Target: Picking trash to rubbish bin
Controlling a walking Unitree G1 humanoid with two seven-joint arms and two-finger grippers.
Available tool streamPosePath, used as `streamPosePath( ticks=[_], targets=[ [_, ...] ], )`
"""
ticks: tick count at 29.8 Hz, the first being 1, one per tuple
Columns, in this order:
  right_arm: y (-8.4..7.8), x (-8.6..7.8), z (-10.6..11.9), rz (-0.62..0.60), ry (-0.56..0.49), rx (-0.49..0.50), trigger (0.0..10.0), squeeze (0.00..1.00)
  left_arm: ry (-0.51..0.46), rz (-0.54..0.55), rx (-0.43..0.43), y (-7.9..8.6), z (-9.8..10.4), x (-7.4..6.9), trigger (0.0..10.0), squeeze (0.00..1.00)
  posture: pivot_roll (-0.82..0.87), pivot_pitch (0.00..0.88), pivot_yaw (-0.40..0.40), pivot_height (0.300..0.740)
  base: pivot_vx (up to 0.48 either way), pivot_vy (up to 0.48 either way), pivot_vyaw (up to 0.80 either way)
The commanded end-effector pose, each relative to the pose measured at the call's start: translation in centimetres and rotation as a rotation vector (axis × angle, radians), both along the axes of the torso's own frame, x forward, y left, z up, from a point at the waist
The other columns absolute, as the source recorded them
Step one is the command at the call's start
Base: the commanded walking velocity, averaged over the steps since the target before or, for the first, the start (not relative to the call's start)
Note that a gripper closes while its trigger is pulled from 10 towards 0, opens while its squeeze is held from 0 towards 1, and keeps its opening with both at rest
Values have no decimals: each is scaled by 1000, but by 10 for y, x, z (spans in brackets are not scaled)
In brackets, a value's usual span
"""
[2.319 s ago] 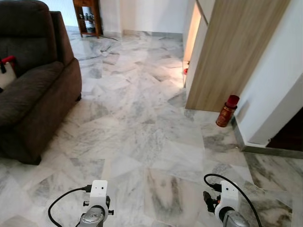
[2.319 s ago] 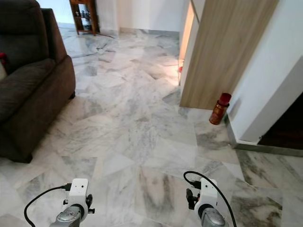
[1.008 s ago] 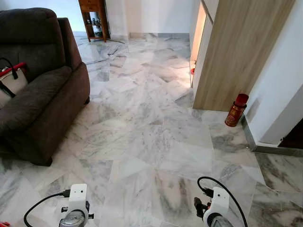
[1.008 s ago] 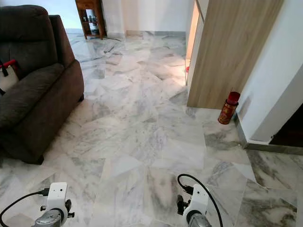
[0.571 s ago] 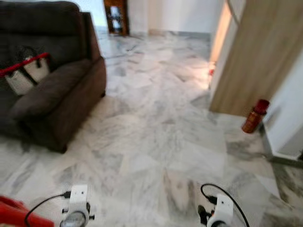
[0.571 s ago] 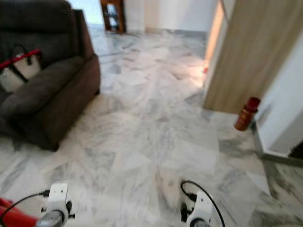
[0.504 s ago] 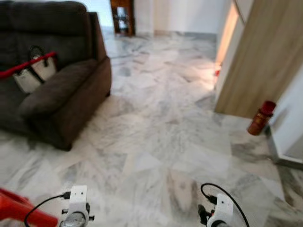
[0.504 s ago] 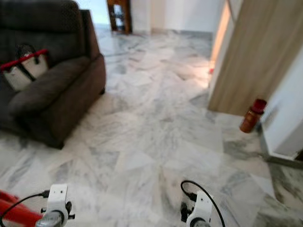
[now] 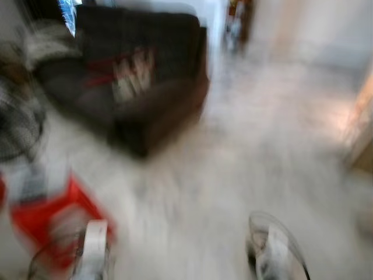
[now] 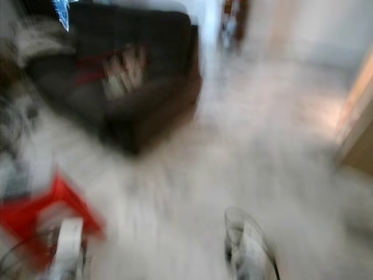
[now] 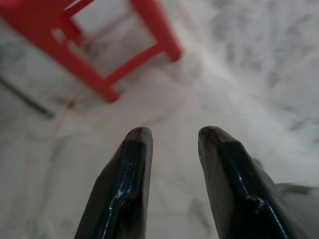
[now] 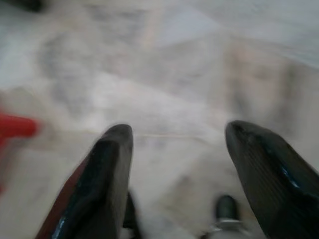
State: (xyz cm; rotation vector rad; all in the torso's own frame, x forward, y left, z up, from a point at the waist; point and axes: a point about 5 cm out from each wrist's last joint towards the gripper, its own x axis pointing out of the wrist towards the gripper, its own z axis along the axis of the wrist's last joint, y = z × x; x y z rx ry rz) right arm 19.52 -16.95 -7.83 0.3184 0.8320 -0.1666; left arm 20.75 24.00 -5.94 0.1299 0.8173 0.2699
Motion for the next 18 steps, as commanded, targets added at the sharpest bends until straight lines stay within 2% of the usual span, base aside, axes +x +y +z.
streamPosePath(
  ticks=[1,6,18],
  targets=[
    [-10,-6,-2,-15,22,-20,10000,0,-4,-11,-19,-9,-1,3,10000,0,-35,0,33,740,0,0,800],
    [-10,-10,-4,-23,29,-19,10000,0,0,-12,-19,-7,-2,0,10000,0,-45,0,51,740,0,0,800],
    [-6,-11,-5,-19,31,-9,10000,0,-8,-25,-14,-7,1,6,10000,0,-44,0,55,740,0,0,800]
  ],
)
